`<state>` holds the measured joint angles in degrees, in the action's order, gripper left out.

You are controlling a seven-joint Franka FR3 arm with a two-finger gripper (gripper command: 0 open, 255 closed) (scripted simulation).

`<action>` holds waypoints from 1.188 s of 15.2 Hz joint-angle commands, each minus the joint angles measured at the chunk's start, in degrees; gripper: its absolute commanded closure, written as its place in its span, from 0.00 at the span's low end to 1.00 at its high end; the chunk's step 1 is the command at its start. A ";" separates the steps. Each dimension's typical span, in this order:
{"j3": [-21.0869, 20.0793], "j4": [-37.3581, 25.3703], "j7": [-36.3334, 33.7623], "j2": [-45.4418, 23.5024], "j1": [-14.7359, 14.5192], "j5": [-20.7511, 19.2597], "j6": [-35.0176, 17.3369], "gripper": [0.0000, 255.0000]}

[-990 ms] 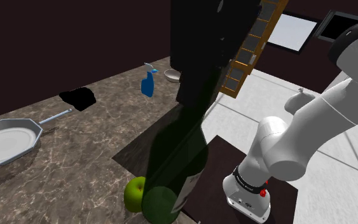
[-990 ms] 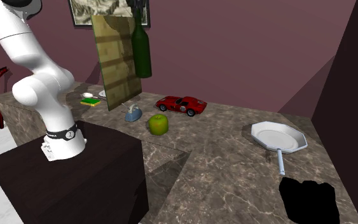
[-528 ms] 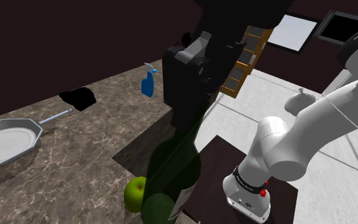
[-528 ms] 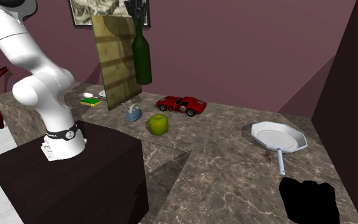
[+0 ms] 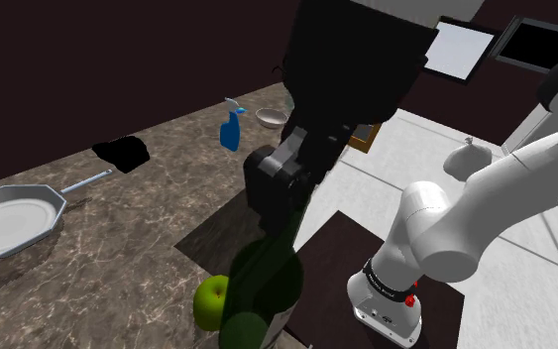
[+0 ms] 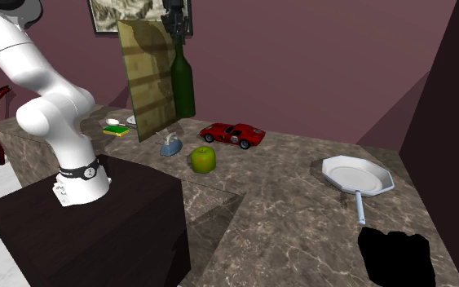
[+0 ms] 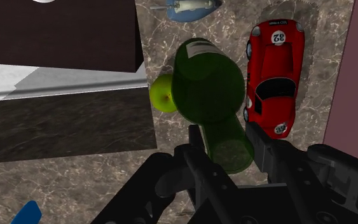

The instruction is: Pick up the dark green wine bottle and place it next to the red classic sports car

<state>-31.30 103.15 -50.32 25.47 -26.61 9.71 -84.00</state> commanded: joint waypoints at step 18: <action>-0.96 18.36 1.11 4.43 -1.65 2.52 -14.28 1.00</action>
<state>-32.27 120.59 -49.36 29.68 -28.19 12.11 -97.54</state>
